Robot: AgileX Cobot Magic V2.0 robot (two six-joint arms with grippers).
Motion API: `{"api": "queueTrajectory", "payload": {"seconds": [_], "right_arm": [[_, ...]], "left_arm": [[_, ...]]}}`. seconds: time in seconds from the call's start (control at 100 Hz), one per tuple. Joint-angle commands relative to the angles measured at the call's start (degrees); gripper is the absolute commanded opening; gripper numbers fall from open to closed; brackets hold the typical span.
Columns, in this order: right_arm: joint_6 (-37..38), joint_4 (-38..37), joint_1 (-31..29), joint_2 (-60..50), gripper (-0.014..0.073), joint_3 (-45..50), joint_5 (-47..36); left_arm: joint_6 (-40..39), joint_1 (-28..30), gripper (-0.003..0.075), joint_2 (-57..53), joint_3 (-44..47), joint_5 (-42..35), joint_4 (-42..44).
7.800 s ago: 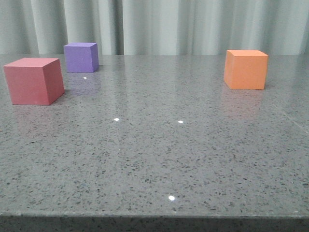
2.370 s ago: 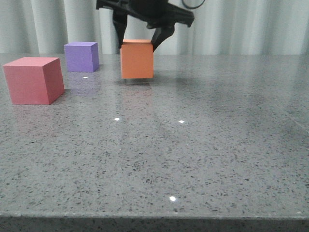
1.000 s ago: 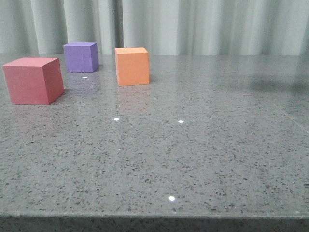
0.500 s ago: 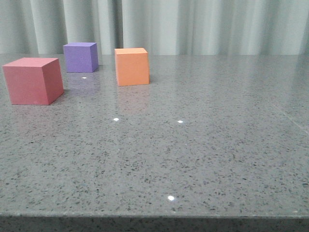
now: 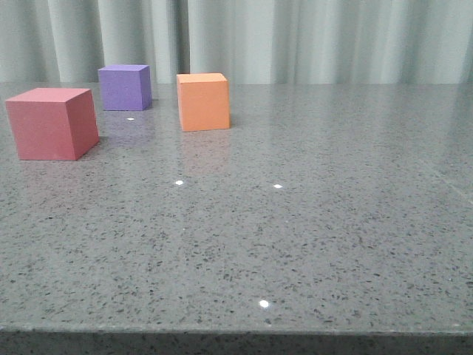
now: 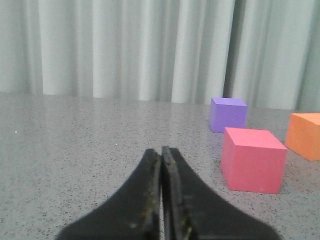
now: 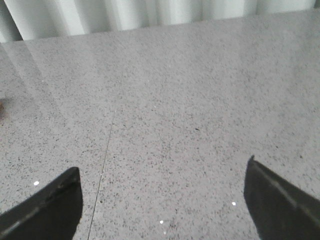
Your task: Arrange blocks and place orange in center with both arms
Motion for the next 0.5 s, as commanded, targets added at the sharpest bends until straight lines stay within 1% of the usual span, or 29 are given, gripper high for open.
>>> {"api": "queueTrajectory", "payload": {"seconds": [0.0,0.01,0.07,0.1,0.12,0.16,0.21,0.24,0.26,0.28,0.31,0.49], "right_arm": [[-0.6,-1.7,-0.3,0.1,0.0603,-0.9,-7.0],[-0.6,-1.7,-0.3,0.1,0.0603,-0.9,-7.0],[-0.6,-1.7,-0.3,0.1,0.0512,-0.9,-6.7],[-0.6,-1.7,-0.3,0.1,0.0439,-0.9,-6.7],[-0.6,-1.7,-0.3,0.1,0.0405,-0.9,-6.7],[-0.6,-1.7,-0.3,0.1,0.028,-0.9,-6.7],[-0.6,-1.7,-0.3,0.1,0.0169,-0.9,-6.7],[-0.6,-1.7,-0.3,0.1,0.0081,-0.9,-6.5],[-0.6,-1.7,-0.3,0.1,0.0048,-0.9,-6.5],[-0.6,-1.7,-0.3,0.1,-0.0014,-0.9,-6.4],[-0.6,-1.7,-0.3,0.1,-0.0071,-0.9,-6.4],[-0.6,-1.7,-0.3,0.1,-0.0069,-0.9,-6.3]], "left_arm": [[-0.1,0.1,-0.002,-2.1,2.3,-4.6,-0.4],[-0.1,0.1,-0.002,-2.1,2.3,-4.6,-0.4],[-0.1,0.1,-0.002,-2.1,2.3,-4.6,-0.4],[-0.1,0.1,-0.002,-2.1,2.3,-4.6,-0.4],[-0.1,0.1,-0.002,-2.1,2.3,-4.6,-0.4],[-0.1,0.1,-0.002,-2.1,2.3,-4.6,-0.4],[-0.1,0.1,-0.002,-2.1,2.3,-4.6,-0.4],[-0.1,0.1,-0.002,-2.1,2.3,-4.6,-0.4],[-0.1,0.1,-0.002,-2.1,2.3,-4.6,-0.4],[-0.1,0.1,-0.002,-2.1,2.3,-4.6,-0.4],[-0.1,0.1,-0.002,-2.1,2.3,-4.6,-0.4],[-0.1,0.1,-0.002,-2.1,2.3,-4.6,-0.4]]}}
